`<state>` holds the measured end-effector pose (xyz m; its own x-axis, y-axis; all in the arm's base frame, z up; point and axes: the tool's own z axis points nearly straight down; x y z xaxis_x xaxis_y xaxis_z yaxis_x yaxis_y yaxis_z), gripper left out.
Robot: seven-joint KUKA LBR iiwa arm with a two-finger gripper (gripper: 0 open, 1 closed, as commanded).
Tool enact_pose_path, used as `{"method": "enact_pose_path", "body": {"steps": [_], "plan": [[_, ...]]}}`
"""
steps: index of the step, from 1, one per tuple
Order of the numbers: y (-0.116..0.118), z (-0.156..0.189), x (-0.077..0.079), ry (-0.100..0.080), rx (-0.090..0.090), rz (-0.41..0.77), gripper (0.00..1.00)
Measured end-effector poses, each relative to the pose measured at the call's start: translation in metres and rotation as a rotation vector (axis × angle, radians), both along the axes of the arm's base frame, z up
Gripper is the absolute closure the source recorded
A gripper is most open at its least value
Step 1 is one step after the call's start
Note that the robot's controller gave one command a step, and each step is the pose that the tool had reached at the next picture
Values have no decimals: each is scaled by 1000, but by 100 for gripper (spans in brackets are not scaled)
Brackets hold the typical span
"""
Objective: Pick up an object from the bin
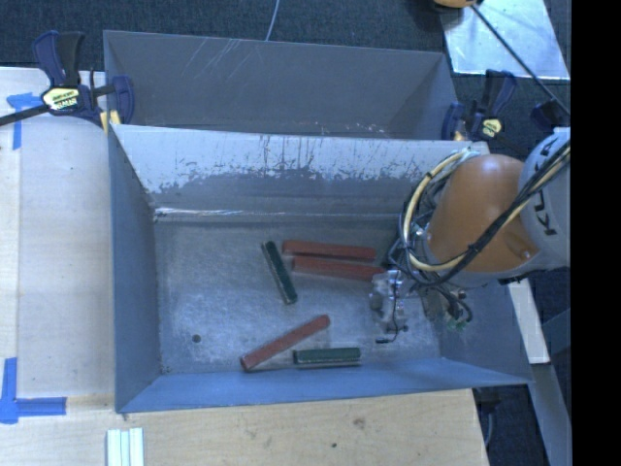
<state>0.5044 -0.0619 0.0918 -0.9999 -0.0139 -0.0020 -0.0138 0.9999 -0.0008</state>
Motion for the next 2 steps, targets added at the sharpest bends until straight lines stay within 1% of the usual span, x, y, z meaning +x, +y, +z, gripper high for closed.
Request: {"method": "enact_pose_path", "body": {"steps": [1, 2], "plan": [[0, 0, 0, 0, 0, 1, 0], [0, 0, 0, 0, 0, 1, 0]]}}
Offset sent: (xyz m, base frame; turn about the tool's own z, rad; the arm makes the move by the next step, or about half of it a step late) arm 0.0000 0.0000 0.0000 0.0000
